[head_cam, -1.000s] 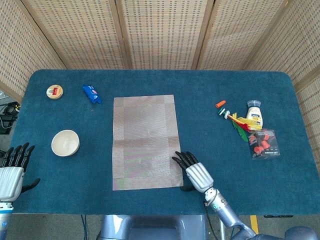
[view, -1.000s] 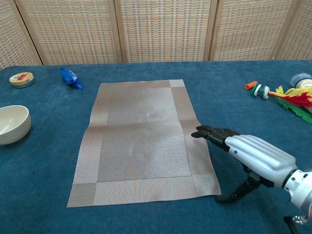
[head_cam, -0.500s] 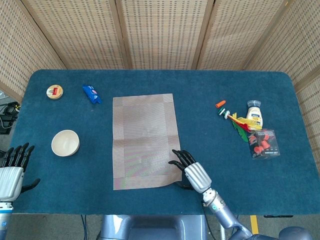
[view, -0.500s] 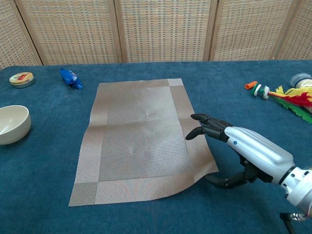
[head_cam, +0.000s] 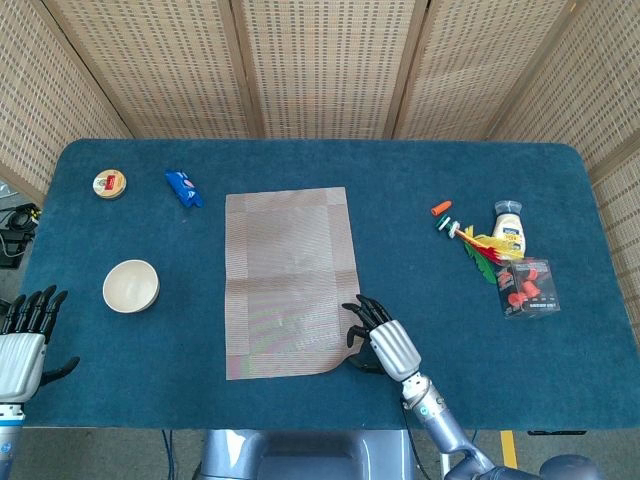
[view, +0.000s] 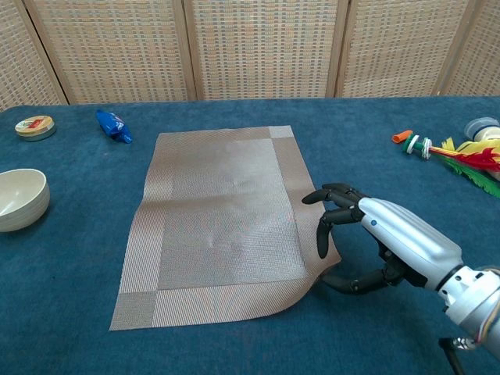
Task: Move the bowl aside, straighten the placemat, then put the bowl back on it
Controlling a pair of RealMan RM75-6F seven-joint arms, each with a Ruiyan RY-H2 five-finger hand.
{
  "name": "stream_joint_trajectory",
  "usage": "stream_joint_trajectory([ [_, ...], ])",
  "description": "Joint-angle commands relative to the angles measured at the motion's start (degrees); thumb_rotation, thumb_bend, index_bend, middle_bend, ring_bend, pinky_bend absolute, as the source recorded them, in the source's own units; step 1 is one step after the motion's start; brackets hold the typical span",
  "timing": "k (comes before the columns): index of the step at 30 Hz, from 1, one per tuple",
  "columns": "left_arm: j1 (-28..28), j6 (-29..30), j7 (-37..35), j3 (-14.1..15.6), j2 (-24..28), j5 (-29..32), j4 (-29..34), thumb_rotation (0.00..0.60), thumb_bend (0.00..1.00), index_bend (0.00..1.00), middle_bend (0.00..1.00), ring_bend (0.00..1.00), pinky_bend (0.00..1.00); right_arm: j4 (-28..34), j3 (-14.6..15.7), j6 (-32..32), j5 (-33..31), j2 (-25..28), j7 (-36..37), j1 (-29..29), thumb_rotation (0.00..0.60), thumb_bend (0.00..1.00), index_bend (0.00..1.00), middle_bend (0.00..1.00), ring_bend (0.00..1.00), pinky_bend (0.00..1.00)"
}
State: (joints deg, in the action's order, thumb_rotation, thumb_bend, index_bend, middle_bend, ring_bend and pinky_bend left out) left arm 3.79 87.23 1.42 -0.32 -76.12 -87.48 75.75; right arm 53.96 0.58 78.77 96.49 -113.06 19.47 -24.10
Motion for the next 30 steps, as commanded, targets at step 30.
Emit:
stream_joint_trajectory([
  [30,-0.1,0.2,-0.5,0.1,0.1,-0.9,0.3,0.600,0.13,0.01,0.00,0.00,0.00,6.0,1.5,5.2,0.4,6.0,-2.7,3.0,0.600,0.61,0.64,0.25,0.11,0.16],
])
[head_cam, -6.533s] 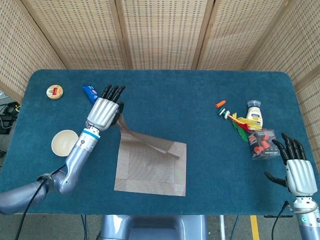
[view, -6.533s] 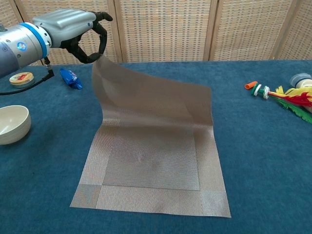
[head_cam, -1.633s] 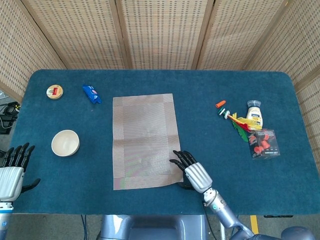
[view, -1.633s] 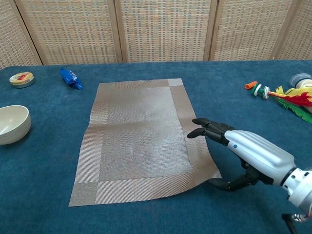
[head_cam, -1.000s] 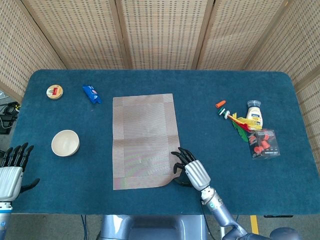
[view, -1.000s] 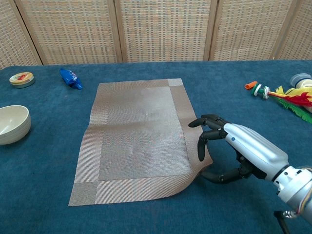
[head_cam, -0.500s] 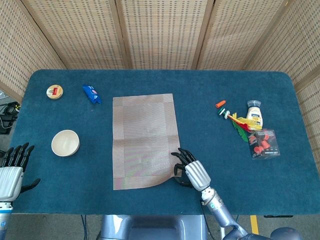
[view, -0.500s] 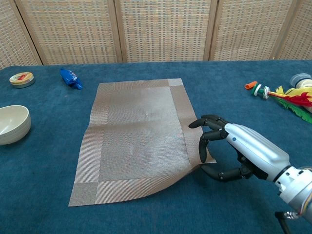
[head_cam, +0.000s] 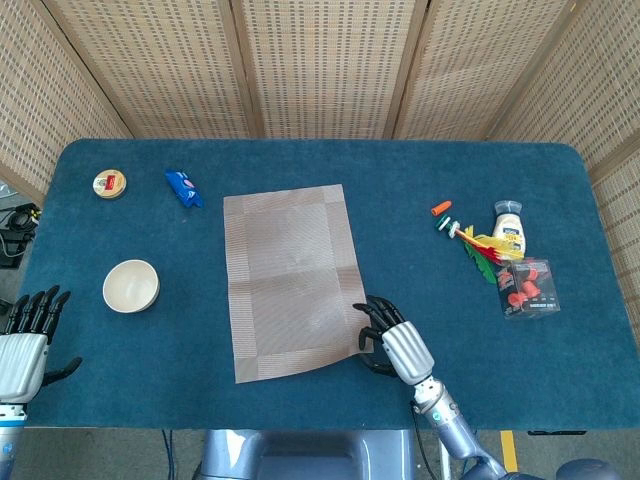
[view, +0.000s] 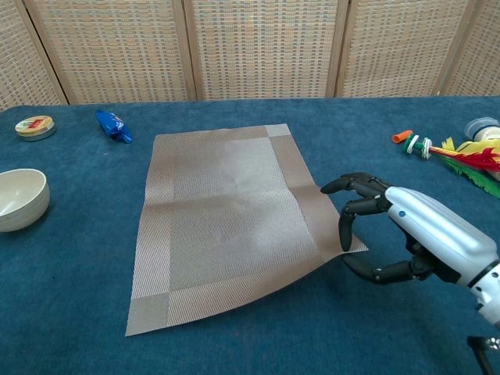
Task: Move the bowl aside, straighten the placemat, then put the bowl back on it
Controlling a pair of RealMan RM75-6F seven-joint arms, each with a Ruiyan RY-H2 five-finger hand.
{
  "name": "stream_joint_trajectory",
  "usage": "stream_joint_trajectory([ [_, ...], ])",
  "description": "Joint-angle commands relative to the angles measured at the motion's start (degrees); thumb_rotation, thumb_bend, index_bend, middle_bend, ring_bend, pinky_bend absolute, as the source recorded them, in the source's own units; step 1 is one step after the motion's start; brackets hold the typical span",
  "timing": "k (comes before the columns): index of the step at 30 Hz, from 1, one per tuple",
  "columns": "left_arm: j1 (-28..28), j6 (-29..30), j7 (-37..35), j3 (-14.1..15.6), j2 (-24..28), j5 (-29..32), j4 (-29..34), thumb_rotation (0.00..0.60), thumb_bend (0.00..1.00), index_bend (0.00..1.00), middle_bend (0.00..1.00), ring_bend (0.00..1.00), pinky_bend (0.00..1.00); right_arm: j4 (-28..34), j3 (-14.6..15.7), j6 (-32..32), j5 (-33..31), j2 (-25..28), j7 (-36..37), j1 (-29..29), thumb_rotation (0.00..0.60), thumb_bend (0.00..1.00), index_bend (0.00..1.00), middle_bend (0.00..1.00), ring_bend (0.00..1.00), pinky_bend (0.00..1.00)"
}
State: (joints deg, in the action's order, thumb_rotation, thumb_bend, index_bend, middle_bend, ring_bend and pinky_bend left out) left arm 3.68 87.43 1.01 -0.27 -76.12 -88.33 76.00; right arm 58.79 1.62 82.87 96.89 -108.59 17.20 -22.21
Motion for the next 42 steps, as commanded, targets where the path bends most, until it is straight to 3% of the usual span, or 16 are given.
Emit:
stream_joint_trajectory([
  [1,-0.1,0.1,0.0,0.0,0.1,-0.1,0.1,0.600,0.13,0.01,0.00,0.00,0.00,1.6,0.8,1.6,0.1,2.2,-0.7,1.5,0.600,0.61,0.64,0.25,0.11,0.16],
  [12,-0.2,0.8,0.1,0.4,0.5,-1.1,0.9,0.600,0.13,0.01,0.00,0.00,0.00,3.3,3.9,5.9,1.3,7.9,-4.5,6.3,0.600,0.61,0.65,0.26,0.12,0.16],
  [24,-0.4,1.3,-0.2,0.3,0.6,-1.4,0.9,0.600,0.13,0.01,0.00,0.00,0.00,5.9,3.8,7.3,1.9,13.4,-7.3,7.8,0.600,0.61,0.65,0.26,0.13,0.16],
  [31,-0.4,1.6,-0.4,0.2,0.4,-1.6,0.7,0.600,0.13,0.01,0.00,0.00,0.00,3.5,1.9,5.6,-0.3,15.9,-7.0,7.6,0.600,0.60,0.66,0.27,0.14,0.16],
  [42,-0.3,1.5,-0.7,-0.1,0.2,-1.5,0.2,0.600,0.13,0.03,0.00,0.00,0.00,-0.5,-4.2,0.8,-6.0,20.3,-5.2,4.7,0.600,0.59,0.66,0.27,0.14,0.16],
])
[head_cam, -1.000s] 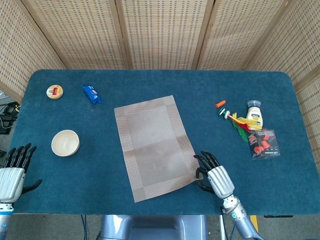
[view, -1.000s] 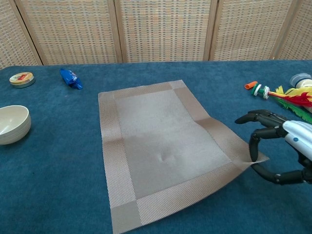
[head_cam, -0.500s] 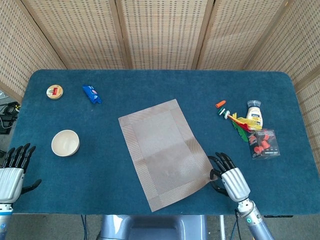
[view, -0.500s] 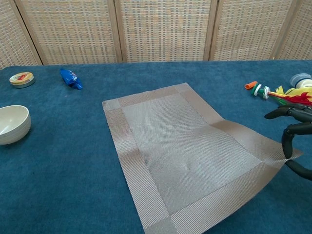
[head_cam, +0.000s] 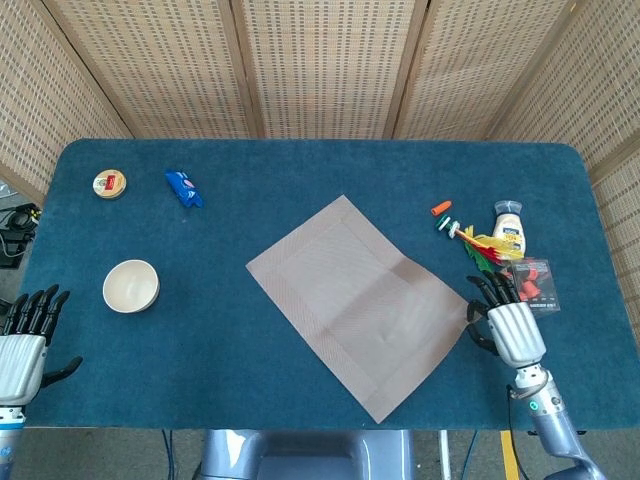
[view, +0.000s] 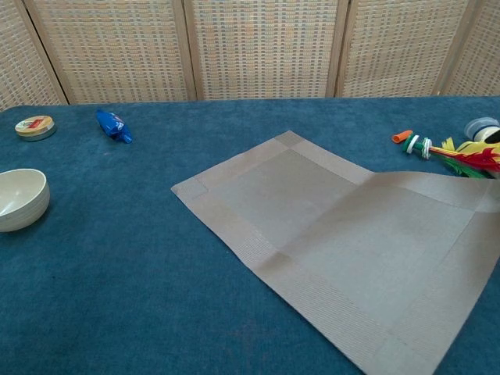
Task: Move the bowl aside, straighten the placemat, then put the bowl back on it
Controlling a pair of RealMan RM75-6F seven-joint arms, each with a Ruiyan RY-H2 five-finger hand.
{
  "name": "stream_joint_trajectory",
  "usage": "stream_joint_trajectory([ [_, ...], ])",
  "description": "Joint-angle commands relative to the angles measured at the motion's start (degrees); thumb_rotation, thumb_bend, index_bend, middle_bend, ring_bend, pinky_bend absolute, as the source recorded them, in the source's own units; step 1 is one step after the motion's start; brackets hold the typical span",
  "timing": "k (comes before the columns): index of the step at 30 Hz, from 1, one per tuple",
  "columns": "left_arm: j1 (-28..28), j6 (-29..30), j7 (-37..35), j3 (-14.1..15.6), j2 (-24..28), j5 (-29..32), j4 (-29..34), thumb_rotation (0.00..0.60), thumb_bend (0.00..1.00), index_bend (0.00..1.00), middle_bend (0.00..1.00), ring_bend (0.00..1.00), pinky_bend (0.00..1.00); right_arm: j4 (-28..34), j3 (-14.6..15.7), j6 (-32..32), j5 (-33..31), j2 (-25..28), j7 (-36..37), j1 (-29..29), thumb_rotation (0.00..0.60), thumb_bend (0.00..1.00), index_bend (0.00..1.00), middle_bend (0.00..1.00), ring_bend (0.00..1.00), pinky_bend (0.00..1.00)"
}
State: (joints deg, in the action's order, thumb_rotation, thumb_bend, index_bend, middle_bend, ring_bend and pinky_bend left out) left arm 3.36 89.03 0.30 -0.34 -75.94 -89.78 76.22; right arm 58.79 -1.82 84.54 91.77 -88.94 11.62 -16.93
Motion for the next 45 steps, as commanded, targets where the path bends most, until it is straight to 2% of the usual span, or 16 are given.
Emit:
stream_joint_trajectory([
  [1,0.1,-0.2,0.0,0.0,-0.1,0.0,-0.1,0.600,0.13,0.03,0.00,0.00,0.00,-0.8,-1.3,-1.6,-1.5,1.0,0.6,-0.9,0.600,0.59,0.66,0.27,0.14,0.16],
  [10,0.0,0.1,0.0,-0.2,-0.3,0.1,-0.2,0.600,0.13,0.03,0.00,0.00,0.00,-2.0,-4.0,-6.2,-3.7,1.9,0.3,-4.1,0.600,0.59,0.66,0.27,0.14,0.16],
  [21,0.0,0.2,-0.1,-0.4,-0.3,0.4,-0.4,0.600,0.13,0.03,0.00,0.00,0.00,-1.3,-7.5,-11.1,-5.8,2.0,-3.7,-9.4,0.600,0.57,0.66,0.27,0.14,0.16],
  [31,0.2,-0.2,-0.1,-0.5,-0.6,0.5,-0.9,0.600,0.13,0.03,0.00,0.00,0.00,-1.6,-8.6,-13.0,-7.5,2.5,-5.7,-11.1,0.600,0.53,0.63,0.25,0.14,0.14],
  [34,0.3,-0.3,0.2,-0.3,-0.6,0.2,-0.7,0.600,0.13,0.03,0.00,0.00,0.00,-1.0,-8.2,-13.6,-7.2,3.1,-8.2,-11.6,0.600,0.52,0.53,0.17,0.11,0.11],
  [37,0.3,-0.3,0.2,-0.3,-0.4,0.3,-0.4,0.600,0.13,0.03,0.00,0.00,0.00,1.2,-8.3,-14.6,-8.7,4.2,-10.4,-11.2,0.600,0.43,0.32,0.03,0.02,0.04],
  [38,0.3,-0.4,0.2,-0.4,-0.4,0.4,-0.4,0.600,0.13,0.03,0.00,0.00,0.00,2.4,-8.4,-15.1,-9.6,4.8,-11.5,-10.9,0.600,0.40,0.22,0.01,0.00,0.02],
  [40,0.4,-0.6,0.0,-0.4,-0.3,0.5,-0.5,0.600,0.13,0.03,0.00,0.00,0.00,4.2,-8.8,-14.9,-11.1,5.7,-12.8,-10.1,0.600,0.35,0.11,0.00,0.00,0.00],
  [45,0.6,-0.8,-0.8,-0.4,0.1,0.4,-0.3,0.600,0.13,0.03,0.00,0.00,0.00,7.8,-9.2,-11.4,-12.7,7.4,-12.0,-7.0,0.600,0.29,0.03,0.00,0.00,0.00],
])
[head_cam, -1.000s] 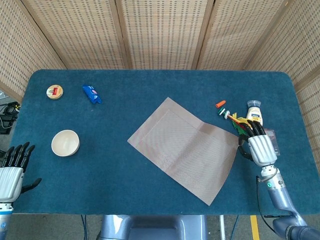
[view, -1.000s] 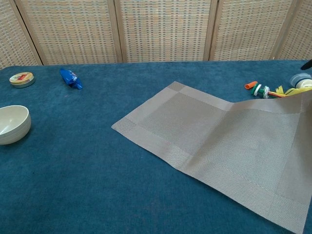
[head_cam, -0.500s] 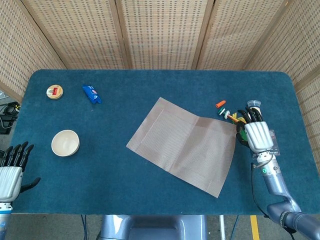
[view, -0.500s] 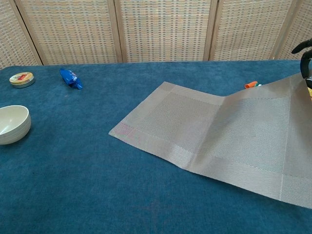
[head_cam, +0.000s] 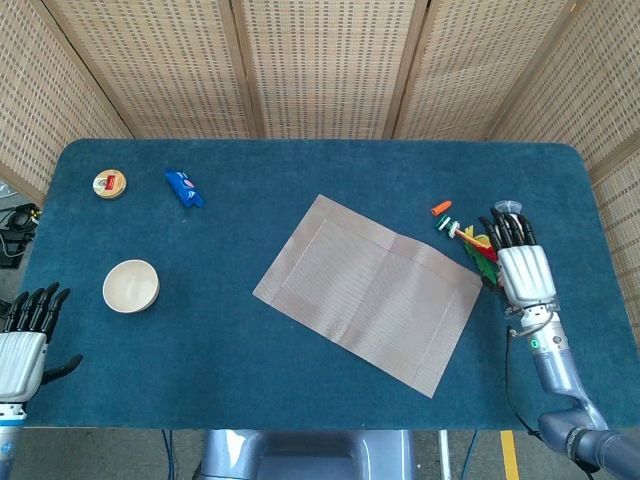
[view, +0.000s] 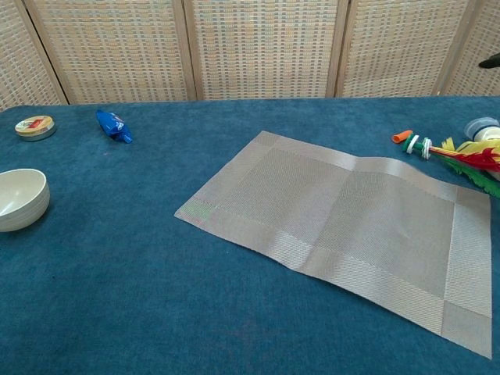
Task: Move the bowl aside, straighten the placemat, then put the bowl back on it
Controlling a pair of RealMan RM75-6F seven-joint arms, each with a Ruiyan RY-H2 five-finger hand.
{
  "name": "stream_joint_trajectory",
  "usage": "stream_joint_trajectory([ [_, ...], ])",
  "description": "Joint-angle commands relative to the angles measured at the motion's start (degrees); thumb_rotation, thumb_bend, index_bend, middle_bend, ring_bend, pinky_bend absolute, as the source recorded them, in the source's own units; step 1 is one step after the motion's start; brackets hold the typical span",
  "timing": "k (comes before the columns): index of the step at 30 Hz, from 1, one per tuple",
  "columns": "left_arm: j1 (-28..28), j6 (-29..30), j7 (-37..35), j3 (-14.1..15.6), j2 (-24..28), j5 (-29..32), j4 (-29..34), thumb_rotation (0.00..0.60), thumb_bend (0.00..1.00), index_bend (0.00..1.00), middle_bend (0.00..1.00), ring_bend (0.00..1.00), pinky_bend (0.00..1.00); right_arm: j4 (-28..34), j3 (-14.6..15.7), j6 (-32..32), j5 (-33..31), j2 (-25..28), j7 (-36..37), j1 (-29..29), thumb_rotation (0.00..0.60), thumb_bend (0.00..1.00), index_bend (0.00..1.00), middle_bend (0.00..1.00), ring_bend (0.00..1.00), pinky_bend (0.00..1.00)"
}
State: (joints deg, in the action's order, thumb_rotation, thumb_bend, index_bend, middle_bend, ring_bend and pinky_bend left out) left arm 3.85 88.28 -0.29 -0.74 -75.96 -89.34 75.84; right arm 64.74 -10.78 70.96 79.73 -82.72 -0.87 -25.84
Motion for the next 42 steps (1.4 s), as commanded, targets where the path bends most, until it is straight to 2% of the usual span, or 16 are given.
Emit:
stream_joint_trajectory([
  [1,0.2,-0.1,-0.3,-0.1,0.2,-0.1,0.1,0.600,0.13,0.03,0.00,0.00,0.00,2.1,-0.2,2.9,-0.7,1.3,0.7,2.4,0.600,0.29,0.02,0.00,0.00,0.00],
  [8,1.9,-1.4,-0.9,-0.5,1.6,-1.0,2.5,0.600,0.13,0.03,0.00,0.00,0.00,6.9,1.1,11.4,0.6,2.8,5.6,8.4,0.600,0.27,0.02,0.00,0.00,0.00],
  [11,4.6,-3.4,0.8,-2.2,3.6,-1.4,5.8,0.600,0.13,0.03,0.00,0.00,0.00,9.0,2.9,18.2,3.6,3.0,6.4,12.2,0.600,0.27,0.02,0.00,0.00,0.00],
  [17,9.6,-9.6,4.5,-4.8,6.3,0.4,11.4,0.600,0.13,0.03,0.00,0.00,0.00,10.5,3.9,22.7,6.5,3.8,7.6,14.8,0.600,0.26,0.03,0.00,0.00,0.00],
  [21,12.9,-13.8,7.5,-6.4,6.3,2.1,12.7,0.600,0.13,0.03,0.00,0.00,0.00,10.6,4.0,23.8,7.2,4.1,8.9,15.5,0.600,0.26,0.04,0.00,0.00,0.00],
  [28,18.9,-19.8,13.1,-9.3,3.4,4.8,12.7,0.600,0.10,0.07,0.00,0.00,0.00,10.6,3.8,24.9,8.1,4.6,10.9,16.2,0.600,0.26,0.04,0.00,0.00,0.00],
  [35,28.1,-27.9,22.3,-12.8,-4.1,9.6,11.0,0.600,0.07,0.07,0.00,0.00,0.00,10.8,3.4,24.7,8.4,5.1,13.3,16.5,0.600,0.26,0.05,0.00,0.00,0.00],
  [42,34.1,-32.2,30.6,-13.2,-10.4,13.8,7.7,0.600,0.06,0.07,0.00,0.00,0.00,10.7,3.0,25.2,9.1,5.5,15.3,16.7,0.600,0.26,0.05,0.00,0.00,0.00],
])
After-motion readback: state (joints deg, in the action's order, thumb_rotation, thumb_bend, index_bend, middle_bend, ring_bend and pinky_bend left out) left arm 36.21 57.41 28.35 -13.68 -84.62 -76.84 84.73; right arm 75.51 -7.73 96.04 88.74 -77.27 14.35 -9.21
